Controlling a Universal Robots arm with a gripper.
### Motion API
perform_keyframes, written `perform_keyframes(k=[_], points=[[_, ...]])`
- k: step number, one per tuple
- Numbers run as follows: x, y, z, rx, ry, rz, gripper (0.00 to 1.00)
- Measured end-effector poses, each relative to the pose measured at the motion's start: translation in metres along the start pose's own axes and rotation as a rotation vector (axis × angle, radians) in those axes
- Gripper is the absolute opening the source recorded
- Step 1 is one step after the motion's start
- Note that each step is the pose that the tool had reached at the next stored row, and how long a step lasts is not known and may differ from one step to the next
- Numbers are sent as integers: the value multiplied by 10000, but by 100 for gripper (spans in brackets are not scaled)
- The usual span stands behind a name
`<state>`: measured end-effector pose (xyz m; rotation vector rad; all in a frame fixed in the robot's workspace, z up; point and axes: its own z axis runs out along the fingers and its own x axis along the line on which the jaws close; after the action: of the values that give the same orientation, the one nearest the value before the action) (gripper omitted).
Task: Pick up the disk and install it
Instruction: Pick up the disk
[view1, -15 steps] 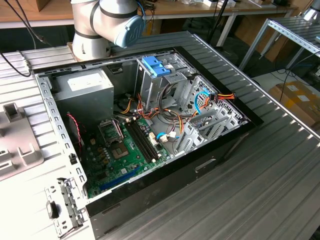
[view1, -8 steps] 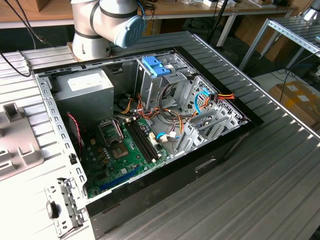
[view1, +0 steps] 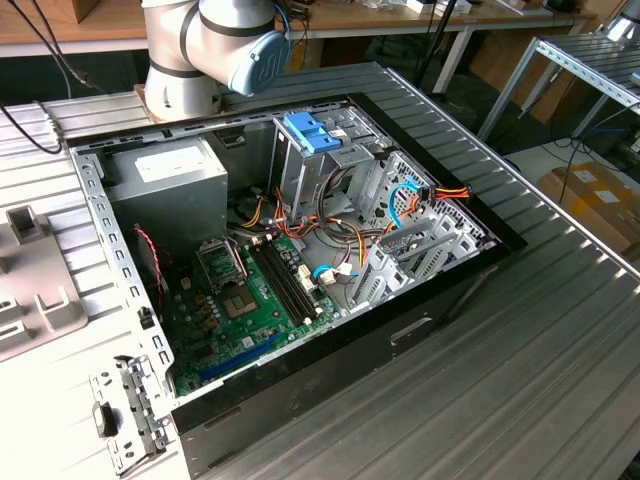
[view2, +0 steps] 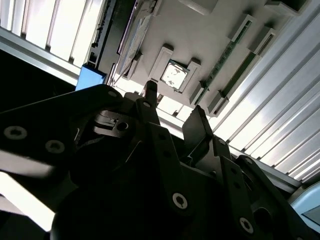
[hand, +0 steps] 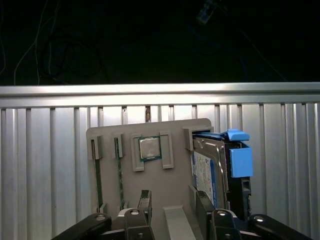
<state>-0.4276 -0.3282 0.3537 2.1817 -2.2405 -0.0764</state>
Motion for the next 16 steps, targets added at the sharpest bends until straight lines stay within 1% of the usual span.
perform_keyframes(k=[16], points=[[0, -1, 31, 0, -14, 0, 48]])
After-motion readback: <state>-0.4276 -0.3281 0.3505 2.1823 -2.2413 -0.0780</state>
